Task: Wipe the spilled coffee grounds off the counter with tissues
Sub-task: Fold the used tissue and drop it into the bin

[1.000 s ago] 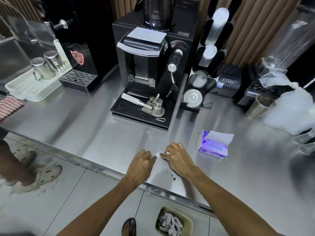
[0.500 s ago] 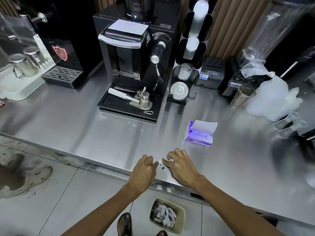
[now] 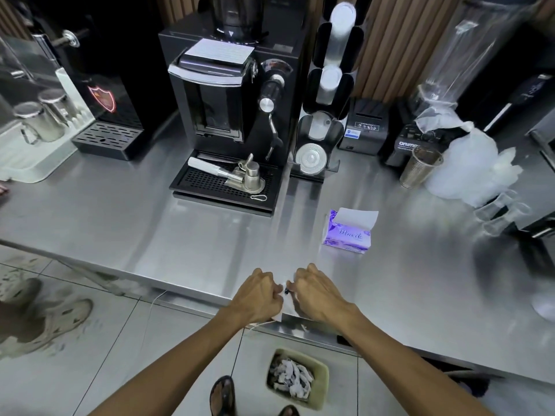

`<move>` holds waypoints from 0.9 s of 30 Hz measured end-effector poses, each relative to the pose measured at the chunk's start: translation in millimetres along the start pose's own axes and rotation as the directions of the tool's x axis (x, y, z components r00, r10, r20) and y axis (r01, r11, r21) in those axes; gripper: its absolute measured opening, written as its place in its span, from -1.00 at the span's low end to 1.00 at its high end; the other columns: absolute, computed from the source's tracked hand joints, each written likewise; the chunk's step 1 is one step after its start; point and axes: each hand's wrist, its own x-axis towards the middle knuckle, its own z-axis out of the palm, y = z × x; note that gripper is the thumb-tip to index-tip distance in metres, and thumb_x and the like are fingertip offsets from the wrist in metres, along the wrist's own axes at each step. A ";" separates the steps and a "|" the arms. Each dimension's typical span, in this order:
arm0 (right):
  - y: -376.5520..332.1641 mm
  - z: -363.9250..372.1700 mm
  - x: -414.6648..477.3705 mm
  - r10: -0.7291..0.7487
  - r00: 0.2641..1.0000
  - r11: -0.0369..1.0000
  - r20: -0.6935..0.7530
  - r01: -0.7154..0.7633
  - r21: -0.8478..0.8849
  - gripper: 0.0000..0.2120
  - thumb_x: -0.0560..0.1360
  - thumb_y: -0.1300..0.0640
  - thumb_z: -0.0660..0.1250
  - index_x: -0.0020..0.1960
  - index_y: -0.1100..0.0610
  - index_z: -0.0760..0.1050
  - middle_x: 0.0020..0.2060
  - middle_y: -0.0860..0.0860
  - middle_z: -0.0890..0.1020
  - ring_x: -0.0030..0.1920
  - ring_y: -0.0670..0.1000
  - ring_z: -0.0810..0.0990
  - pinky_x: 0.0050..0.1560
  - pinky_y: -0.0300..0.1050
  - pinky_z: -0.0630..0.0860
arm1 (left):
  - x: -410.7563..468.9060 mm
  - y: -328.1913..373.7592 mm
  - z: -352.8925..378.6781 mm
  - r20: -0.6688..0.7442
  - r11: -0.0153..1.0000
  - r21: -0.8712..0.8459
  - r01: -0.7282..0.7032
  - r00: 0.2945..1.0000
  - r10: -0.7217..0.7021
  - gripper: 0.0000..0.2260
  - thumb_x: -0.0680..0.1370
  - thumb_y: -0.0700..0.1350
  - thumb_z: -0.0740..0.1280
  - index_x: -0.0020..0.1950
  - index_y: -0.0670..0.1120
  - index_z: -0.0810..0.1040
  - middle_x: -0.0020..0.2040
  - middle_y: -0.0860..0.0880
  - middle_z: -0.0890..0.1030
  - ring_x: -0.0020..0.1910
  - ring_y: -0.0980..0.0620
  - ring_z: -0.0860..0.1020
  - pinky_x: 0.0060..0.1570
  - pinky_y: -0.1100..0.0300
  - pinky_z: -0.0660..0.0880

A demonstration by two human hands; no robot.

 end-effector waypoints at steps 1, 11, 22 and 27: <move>2.3 0.7 1.5 0.004 1.000 1.000 0.019 -0.004 0.009 -0.74 0.52 0.29 0.19 0.12 0.12 0.56 0.00 0.09 0.52 0.05 0.15 0.41 -0.15 -0.13 0.24 | 0.9 -0.8 -4.1 0.040 1.000 -0.013 -0.003 0.999 0.003 -0.70 0.45 -0.16 0.15 -0.04 -0.14 0.67 -0.07 -0.09 0.59 0.00 -0.06 0.41 0.07 0.12 0.46; 17.1 11.9 8.8 0.136 0.990 0.939 0.031 -0.139 0.313 -0.82 0.44 0.17 0.37 0.03 0.17 0.53 -0.03 -0.02 0.49 -0.02 0.05 0.56 -0.09 -0.15 0.45 | 5.4 -4.7 -18.5 0.119 0.998 -0.015 -0.054 0.991 0.055 -0.95 0.46 -0.16 0.34 -0.18 -0.09 0.59 -0.14 0.01 0.53 0.07 -0.04 0.42 0.11 0.10 0.45; 6.6 24.5 3.1 0.195 0.970 0.877 -0.145 -0.106 0.469 -0.77 0.45 0.11 0.46 0.09 0.13 0.67 -0.02 -0.04 0.54 -0.02 0.00 0.51 -0.01 -0.22 0.43 | 7.0 -12.0 -11.5 -0.057 0.983 -0.117 -0.139 0.989 0.133 -0.84 0.48 -0.07 0.43 -0.02 -0.11 0.60 -0.22 0.19 0.40 0.03 0.04 0.39 -0.01 0.19 0.43; 0.0 33.9 4.5 0.224 0.950 0.864 -0.218 -0.090 0.495 -0.82 0.46 0.15 0.45 0.05 0.16 0.67 -0.01 -0.03 0.55 0.00 0.00 0.48 -0.01 -0.26 0.40 | 6.9 -15.9 -3.9 -0.100 0.974 -0.129 -0.186 0.980 0.174 -0.93 0.49 -0.08 0.41 -0.08 -0.04 0.57 -0.14 0.17 0.45 -0.05 0.13 0.29 -0.05 0.34 0.32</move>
